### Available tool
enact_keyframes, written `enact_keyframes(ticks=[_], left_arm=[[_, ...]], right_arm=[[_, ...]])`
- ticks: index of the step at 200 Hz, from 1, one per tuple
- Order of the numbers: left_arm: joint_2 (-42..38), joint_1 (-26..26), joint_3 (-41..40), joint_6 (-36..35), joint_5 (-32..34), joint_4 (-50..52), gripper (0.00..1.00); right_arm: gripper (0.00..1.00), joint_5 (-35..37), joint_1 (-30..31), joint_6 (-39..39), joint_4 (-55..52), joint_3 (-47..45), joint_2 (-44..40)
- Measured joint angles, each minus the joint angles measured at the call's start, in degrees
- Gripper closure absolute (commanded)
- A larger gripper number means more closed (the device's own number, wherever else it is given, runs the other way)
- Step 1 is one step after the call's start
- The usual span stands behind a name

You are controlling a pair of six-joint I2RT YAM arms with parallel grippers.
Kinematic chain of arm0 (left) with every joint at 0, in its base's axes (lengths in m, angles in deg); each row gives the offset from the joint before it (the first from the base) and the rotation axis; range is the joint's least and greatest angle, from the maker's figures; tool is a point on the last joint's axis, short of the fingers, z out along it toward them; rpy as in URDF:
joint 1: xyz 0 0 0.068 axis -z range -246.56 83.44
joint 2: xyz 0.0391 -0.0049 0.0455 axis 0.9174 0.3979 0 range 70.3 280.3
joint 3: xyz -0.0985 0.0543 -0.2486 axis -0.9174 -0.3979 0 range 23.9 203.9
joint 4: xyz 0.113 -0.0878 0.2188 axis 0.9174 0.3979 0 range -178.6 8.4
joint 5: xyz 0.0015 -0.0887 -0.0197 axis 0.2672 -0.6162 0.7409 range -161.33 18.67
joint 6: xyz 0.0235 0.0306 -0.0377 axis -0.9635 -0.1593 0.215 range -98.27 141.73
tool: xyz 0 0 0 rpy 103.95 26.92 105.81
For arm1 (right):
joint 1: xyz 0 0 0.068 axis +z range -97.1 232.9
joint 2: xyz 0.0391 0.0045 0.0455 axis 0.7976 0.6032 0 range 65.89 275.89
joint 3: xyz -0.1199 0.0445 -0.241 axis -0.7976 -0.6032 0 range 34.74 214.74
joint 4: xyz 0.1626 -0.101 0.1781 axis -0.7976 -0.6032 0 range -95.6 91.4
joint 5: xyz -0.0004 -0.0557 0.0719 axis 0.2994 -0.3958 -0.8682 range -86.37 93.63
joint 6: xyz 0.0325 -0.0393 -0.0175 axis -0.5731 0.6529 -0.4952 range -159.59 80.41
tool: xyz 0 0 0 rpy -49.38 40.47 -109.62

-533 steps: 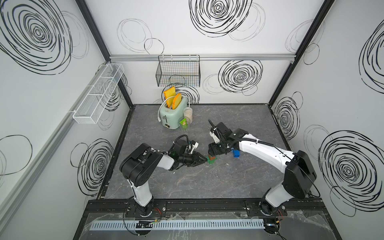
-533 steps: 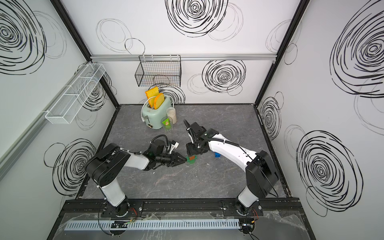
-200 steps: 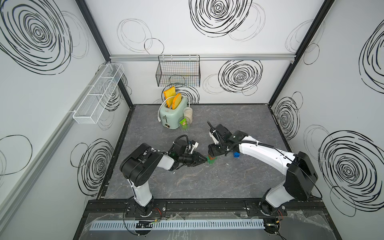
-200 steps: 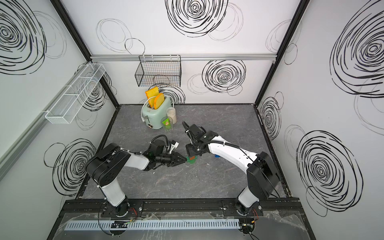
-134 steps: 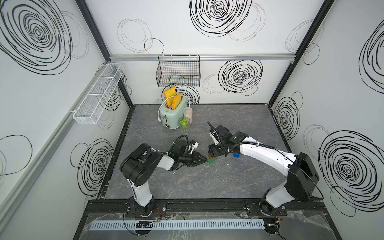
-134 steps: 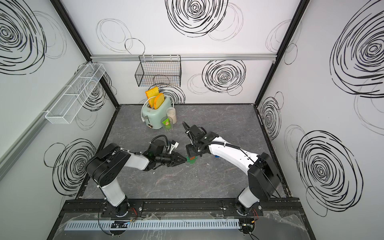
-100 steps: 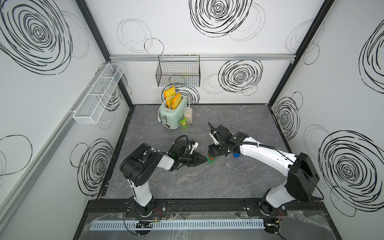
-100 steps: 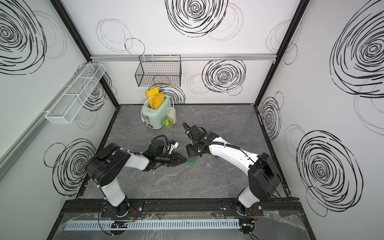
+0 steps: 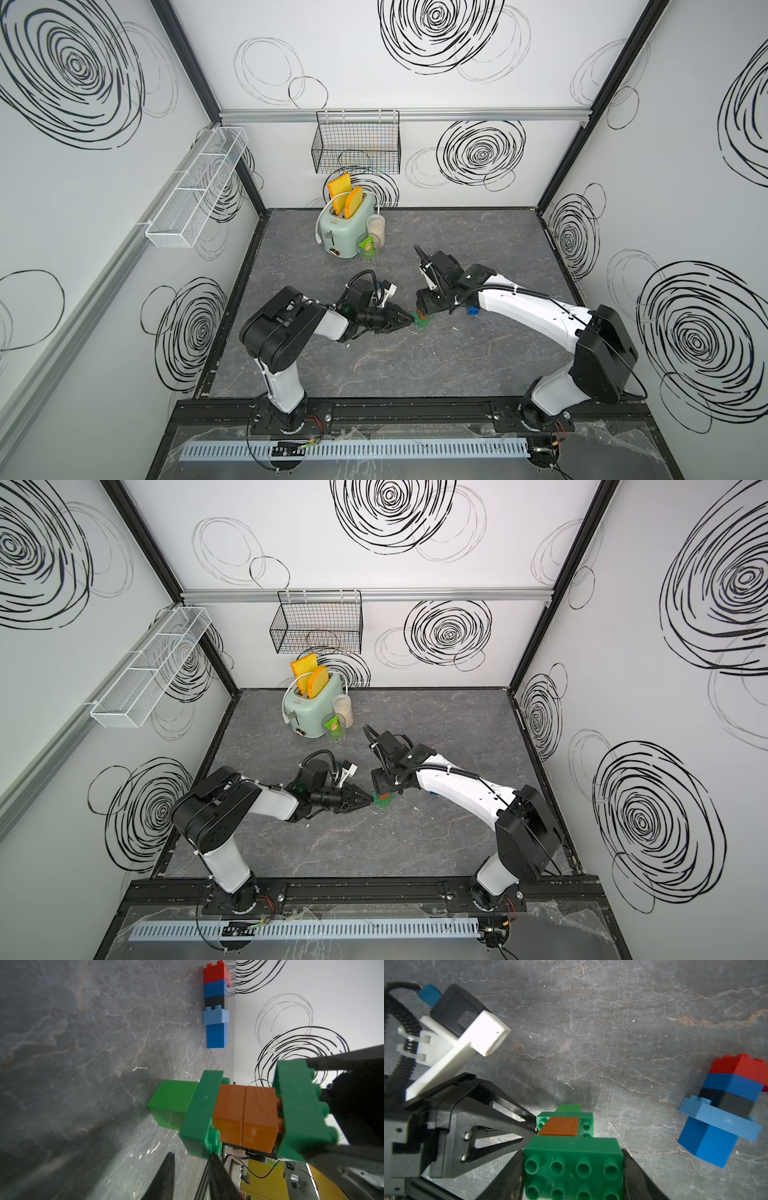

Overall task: Assemble the letter f with lego
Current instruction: Assemble the lego brick with the lego brick.

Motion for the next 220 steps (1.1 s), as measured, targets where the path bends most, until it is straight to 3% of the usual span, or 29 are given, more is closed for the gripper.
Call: enact_keyframes(ticks=[220], left_arm=[[0.1,0.0,0.0,0.1,0.5,0.4,0.68]], right_arm=[[0.45,-0.1,-0.3,4.0,4.2,-3.7,-1.7]])
